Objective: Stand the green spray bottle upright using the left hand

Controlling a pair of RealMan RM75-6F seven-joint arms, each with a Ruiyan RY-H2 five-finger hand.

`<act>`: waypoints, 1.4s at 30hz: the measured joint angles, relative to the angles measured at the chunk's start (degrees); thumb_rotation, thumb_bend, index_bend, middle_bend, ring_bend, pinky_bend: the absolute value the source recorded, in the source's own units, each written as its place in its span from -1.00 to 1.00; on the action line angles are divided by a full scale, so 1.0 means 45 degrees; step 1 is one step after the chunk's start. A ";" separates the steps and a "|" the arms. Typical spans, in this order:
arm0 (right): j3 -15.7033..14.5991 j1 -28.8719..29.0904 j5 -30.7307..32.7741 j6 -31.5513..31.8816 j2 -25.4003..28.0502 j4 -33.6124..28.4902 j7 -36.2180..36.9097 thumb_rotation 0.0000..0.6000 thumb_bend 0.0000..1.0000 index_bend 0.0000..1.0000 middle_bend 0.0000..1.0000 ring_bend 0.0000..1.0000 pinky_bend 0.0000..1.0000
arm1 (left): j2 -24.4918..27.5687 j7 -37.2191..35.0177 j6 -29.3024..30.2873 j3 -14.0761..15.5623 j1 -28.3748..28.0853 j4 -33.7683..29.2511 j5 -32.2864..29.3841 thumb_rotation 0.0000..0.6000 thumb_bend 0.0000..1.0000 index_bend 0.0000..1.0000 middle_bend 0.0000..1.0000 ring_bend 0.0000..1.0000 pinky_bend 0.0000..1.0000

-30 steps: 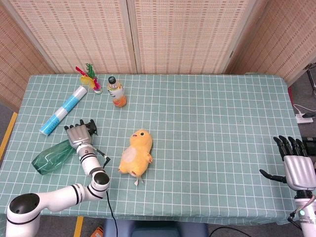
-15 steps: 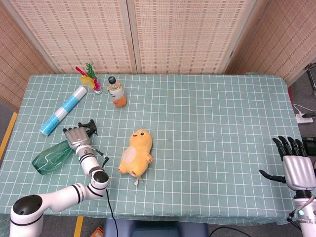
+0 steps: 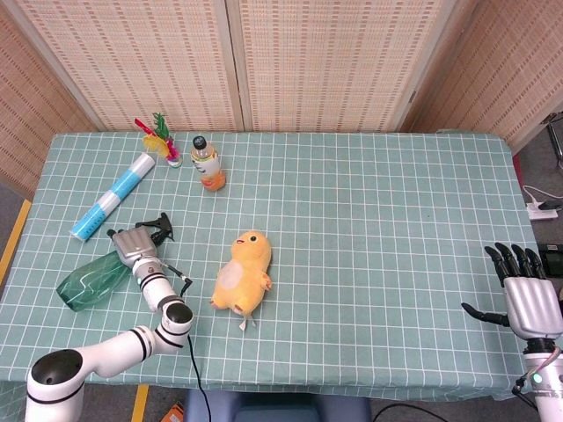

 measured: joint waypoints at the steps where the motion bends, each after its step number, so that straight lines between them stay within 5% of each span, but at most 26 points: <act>1: -0.0002 0.0000 -0.0001 -0.0002 0.0002 0.0002 0.0002 1.00 -1.00 -0.77 -0.87 -1.00 -1.00 | -0.0022 -0.0002 -0.0004 -0.0021 0.0000 0.0036 0.0051 1.00 -0.45 -0.46 -0.17 -0.44 -0.68; 10: -0.0015 0.0006 -0.0009 -0.0034 0.0035 -0.0013 0.0104 1.00 -1.00 -0.77 -0.87 -1.00 -1.00 | 0.0026 -0.0282 0.0050 0.0046 0.0152 -0.0047 0.0777 1.00 -0.27 -0.24 0.18 -0.23 -0.50; 20: -0.0022 0.0008 0.0013 -0.0065 0.0069 -0.0022 0.0181 1.00 -1.00 -0.77 -0.87 -1.00 -1.00 | 0.0795 -0.1387 0.0813 0.0309 0.0442 -0.1157 0.2647 1.00 -0.24 -0.21 0.24 -0.16 -0.39; 32: -0.0082 -0.0028 -0.0211 0.0053 0.0073 -0.0002 0.0284 1.00 -1.00 -0.77 -0.86 -1.00 -1.00 | 0.4038 -0.3856 0.2526 -0.0087 0.1986 -0.7728 0.4874 1.00 -0.26 -0.19 0.26 -0.12 -0.39; 42: -0.0063 -0.0050 -0.0182 0.0144 -0.0019 0.0048 0.0080 1.00 -1.00 -0.77 -0.86 -1.00 -1.00 | 0.6610 -1.0071 0.1627 -0.0855 0.4513 -1.0849 0.6087 1.00 -0.32 -0.21 0.26 -0.11 -0.42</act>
